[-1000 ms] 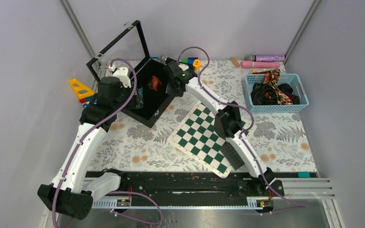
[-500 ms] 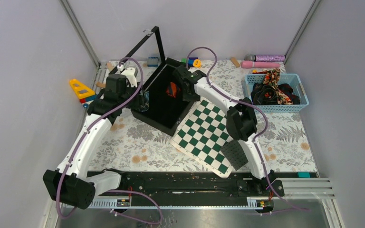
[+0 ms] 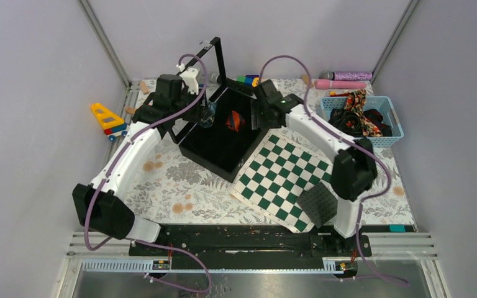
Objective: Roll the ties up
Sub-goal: Move the storage box to the center of the board, then place the tie in the storage box.
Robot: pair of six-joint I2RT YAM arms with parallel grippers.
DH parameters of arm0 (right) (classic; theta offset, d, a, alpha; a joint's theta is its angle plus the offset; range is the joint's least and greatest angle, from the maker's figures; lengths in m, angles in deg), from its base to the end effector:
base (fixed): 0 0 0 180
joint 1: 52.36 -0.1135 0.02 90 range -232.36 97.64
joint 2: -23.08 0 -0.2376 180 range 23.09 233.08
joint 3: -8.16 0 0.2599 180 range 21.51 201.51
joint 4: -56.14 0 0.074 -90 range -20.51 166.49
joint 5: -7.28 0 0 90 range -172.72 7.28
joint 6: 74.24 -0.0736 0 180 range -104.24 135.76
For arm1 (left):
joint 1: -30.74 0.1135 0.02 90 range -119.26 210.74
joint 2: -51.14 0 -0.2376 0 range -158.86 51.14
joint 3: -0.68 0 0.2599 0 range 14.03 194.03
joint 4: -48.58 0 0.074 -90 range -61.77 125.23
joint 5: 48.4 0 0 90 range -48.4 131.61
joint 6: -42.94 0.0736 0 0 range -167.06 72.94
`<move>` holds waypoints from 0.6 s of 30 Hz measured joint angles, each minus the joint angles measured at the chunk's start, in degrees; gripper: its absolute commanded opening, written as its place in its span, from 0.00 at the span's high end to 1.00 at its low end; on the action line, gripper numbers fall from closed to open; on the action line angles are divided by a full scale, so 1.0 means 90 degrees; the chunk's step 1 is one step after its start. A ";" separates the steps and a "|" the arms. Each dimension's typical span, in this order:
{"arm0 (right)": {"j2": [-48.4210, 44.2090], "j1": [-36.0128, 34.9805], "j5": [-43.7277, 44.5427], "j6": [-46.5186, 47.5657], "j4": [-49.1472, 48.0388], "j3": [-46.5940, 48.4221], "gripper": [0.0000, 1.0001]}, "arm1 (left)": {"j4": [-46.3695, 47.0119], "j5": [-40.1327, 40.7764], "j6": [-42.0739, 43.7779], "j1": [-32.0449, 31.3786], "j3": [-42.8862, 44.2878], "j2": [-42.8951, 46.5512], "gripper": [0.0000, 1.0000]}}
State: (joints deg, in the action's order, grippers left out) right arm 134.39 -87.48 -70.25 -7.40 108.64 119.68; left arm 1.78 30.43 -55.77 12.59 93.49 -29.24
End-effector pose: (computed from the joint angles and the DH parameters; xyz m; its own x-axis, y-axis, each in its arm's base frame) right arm 0.3817 0.2490 0.2204 -0.7734 -0.0744 -0.6296 -0.1626 0.9831 0.0835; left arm 0.3327 -0.1241 0.3212 -0.5995 0.0402 -0.7993 0.3710 0.8989 -0.2331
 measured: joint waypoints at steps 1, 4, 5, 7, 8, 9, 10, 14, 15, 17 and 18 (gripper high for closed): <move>-0.0277 0.0053 -0.0189 0.0051 -0.0194 -0.0109 0.38 | 0.0078 -0.0049 0.0056 0.0000 0.0063 -0.0092 0.62; -0.1015 0.0248 -0.0661 0.0095 -0.0648 -0.0393 0.38 | 0.0270 -0.0187 0.0299 0.0002 0.0304 -0.0444 0.62; -0.1299 0.0347 -0.0806 0.0095 -0.0799 -0.0544 0.38 | 0.0282 -0.0262 0.0381 0.0002 0.0435 -0.0597 0.62; -0.1802 0.0551 -0.0967 0.0104 -0.0998 -0.0860 0.38 | 0.0364 -0.0403 0.0527 0.0005 0.0724 -0.0930 0.63; -0.2072 0.0648 -0.1027 0.0124 -0.1071 -0.1049 0.38 | 0.0423 -0.0481 0.0610 0.0005 0.0877 -0.1112 0.65; -0.2295 0.0731 -0.1066 0.0153 -0.1105 -0.1212 0.38 | 0.0471 -0.0563 0.0682 0.0005 0.1003 -0.1273 0.65; -0.2509 0.0806 -0.1088 0.0192 -0.1144 -0.1384 0.38 | 0.0529 -0.0651 0.0782 0.0002 0.1110 -0.1423 0.66; -0.3230 0.0967 -0.1134 0.0333 -0.1185 -0.2011 0.38 | 0.1022 -0.1035 0.1248 0.0002 0.1217 -0.1911 0.66; -0.3422 0.0996 -0.1161 0.0359 -0.1183 -0.2195 0.38 | 0.1107 -0.1086 0.1345 0.0002 0.1217 -0.1996 0.66; -0.3701 0.1054 -0.1185 0.0379 -0.1175 -0.2441 0.38 | 0.1309 -0.1214 0.1600 0.0002 0.1246 -0.2217 0.68; -0.3854 0.1095 -0.1190 0.0386 -0.1163 -0.2569 0.37 | 0.1343 -0.1268 0.1722 0.0002 0.1321 -0.2353 0.69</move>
State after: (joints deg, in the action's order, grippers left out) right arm 99.70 -77.62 -80.96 -3.92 98.17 96.55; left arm 13.87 19.02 -40.27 12.61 105.38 -50.42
